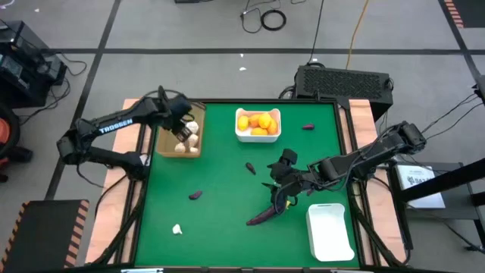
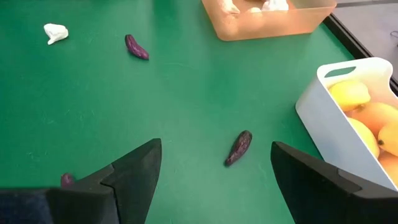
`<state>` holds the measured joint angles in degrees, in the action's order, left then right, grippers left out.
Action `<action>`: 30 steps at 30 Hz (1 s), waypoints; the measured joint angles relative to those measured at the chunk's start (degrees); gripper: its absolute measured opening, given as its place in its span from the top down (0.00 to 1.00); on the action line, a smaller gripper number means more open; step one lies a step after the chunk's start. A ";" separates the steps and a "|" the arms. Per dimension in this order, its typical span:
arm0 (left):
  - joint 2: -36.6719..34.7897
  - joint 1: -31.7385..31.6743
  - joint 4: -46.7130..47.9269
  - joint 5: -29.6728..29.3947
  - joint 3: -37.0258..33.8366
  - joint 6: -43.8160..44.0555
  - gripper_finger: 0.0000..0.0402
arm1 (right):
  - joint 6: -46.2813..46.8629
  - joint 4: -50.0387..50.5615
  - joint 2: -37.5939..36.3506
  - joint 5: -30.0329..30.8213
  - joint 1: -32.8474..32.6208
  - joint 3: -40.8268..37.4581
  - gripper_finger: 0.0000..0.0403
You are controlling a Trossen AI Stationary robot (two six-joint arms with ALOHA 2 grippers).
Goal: Sort produce into baskets
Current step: Put the garlic into the orange bin
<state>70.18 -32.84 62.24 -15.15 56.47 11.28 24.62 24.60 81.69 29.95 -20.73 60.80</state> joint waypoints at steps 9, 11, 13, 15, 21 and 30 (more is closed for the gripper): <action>-0.12 -5.60 -5.58 -1.96 0.00 -4.69 0.53 | 0.00 1.07 0.00 -0.06 0.00 0.00 0.27; -0.12 -6.20 -5.99 -1.95 0.00 -4.75 0.48 | 0.00 1.11 0.00 -0.04 0.00 0.00 0.27; -0.12 -6.74 -5.94 -1.95 0.00 -4.75 0.43 | 0.01 1.11 0.00 -0.05 0.00 0.00 0.27; -0.12 -6.95 -5.67 -1.85 0.00 -4.73 0.39 | 0.20 1.09 0.00 -0.06 0.00 0.00 0.27; -0.14 -5.19 -4.57 12.58 0.00 0.02 0.35 | 0.44 1.00 0.00 -0.04 0.00 0.00 0.27; -2.42 13.86 -2.23 18.69 0.00 7.44 0.36 | 1.75 0.90 0.00 -0.03 0.00 0.00 0.27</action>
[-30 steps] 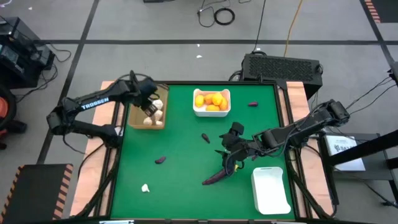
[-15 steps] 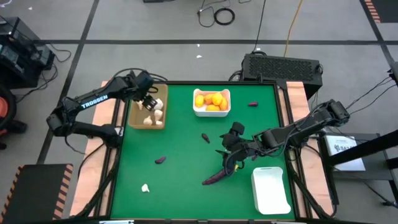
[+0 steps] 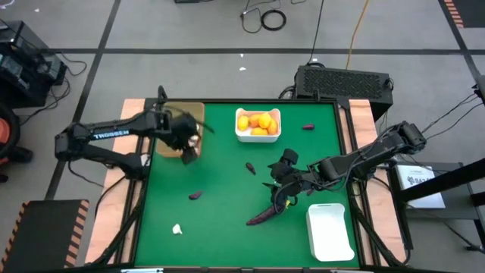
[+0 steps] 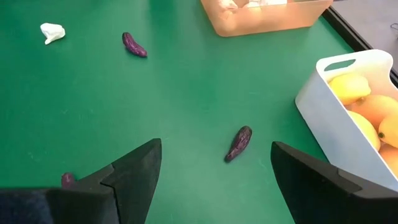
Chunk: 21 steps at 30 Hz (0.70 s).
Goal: Sort produce into baskets
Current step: Put the garlic into the orange bin
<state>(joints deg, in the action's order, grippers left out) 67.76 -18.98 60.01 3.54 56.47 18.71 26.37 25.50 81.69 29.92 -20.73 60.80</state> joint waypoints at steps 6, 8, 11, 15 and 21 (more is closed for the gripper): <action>-0.32 17.03 -0.08 -0.21 0.00 5.60 0.36 | 0.19 -0.01 0.00 -0.01 0.00 0.00 0.27; -0.34 22.93 -1.84 -0.21 -0.57 6.92 0.36 | 1.24 0.00 0.09 0.00 0.00 0.00 0.27; -0.28 31.29 -6.05 0.02 -1.93 8.58 0.36 | 2.32 -0.02 0.84 -0.04 0.00 0.00 0.27; 0.95 41.31 -10.17 1.08 -3.02 12.05 0.36 | 3.02 -0.08 3.04 -0.25 0.00 0.00 0.27; 5.34 52.42 -13.72 2.46 -3.13 15.49 0.36 | 4.49 -2.09 5.42 -3.93 0.00 -0.02 0.27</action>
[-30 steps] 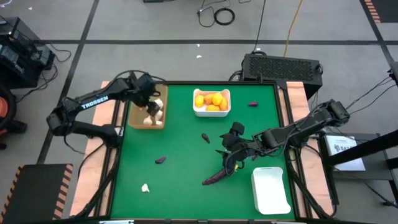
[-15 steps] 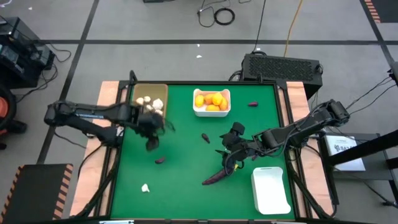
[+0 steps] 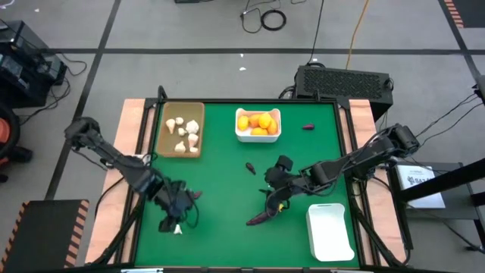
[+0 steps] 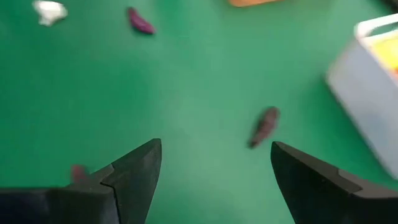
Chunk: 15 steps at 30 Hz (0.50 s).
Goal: Sort produce into baskets
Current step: Put the garlic into the orange bin
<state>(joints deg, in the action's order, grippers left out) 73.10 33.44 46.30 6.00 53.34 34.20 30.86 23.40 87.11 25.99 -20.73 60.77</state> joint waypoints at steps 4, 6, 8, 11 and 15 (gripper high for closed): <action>4.23 4.81 -3.99 0.02 0.00 -0.01 0.36 | -0.96 -4.33 0.00 -5.12 -0.14 0.00 0.27; 6.68 6.28 -5.67 0.04 0.00 -0.01 0.36 | -1.86 -5.63 0.00 -5.46 -0.61 0.00 0.27; 8.92 7.32 -6.61 0.12 0.00 -0.03 0.36 | -3.07 -5.74 0.00 -5.32 -0.93 0.00 0.27; 11.92 7.95 -7.13 2.51 0.00 -0.03 0.36 | -3.65 -5.41 0.00 -5.32 -1.18 0.00 0.27; 14.70 8.23 -6.96 5.09 0.00 1.48 0.36 | -3.70 -5.43 0.00 -5.18 -1.14 0.00 0.27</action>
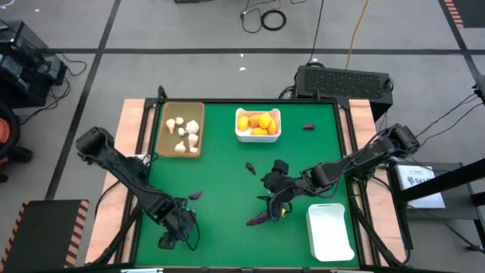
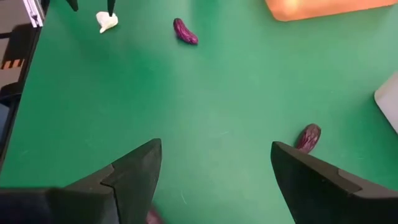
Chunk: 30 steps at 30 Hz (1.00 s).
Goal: Sort produce into baskets
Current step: Put the garlic into the orange bin
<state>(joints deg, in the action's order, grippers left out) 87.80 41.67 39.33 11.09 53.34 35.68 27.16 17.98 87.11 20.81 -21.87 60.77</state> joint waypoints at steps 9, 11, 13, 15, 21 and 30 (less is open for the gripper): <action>3.43 0.92 0.13 0.56 0.00 3.01 0.36 | -2.90 -0.18 0.00 0.05 0.17 0.00 0.27; 4.04 1.34 0.15 0.55 0.00 3.01 0.36 | -3.40 -0.22 0.00 0.05 0.17 0.00 0.27; 4.59 1.61 0.14 0.55 0.00 2.99 0.36 | -3.96 -0.26 0.00 0.05 0.17 0.00 0.27; 5.02 1.77 0.15 0.32 0.00 2.67 0.36 | -4.09 -0.31 0.00 0.05 0.17 0.00 0.27; 5.70 2.01 0.61 -1.38 0.00 1.00 0.36 | -4.09 -0.70 0.00 0.05 0.28 0.00 0.27; 6.11 3.53 3.11 -1.83 0.00 -3.33 0.36 | -3.87 -1.10 -0.02 0.03 0.28 0.02 0.27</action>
<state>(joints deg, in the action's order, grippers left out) 93.91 45.20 42.45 9.26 53.34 32.35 23.29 16.87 87.10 20.84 -21.58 60.80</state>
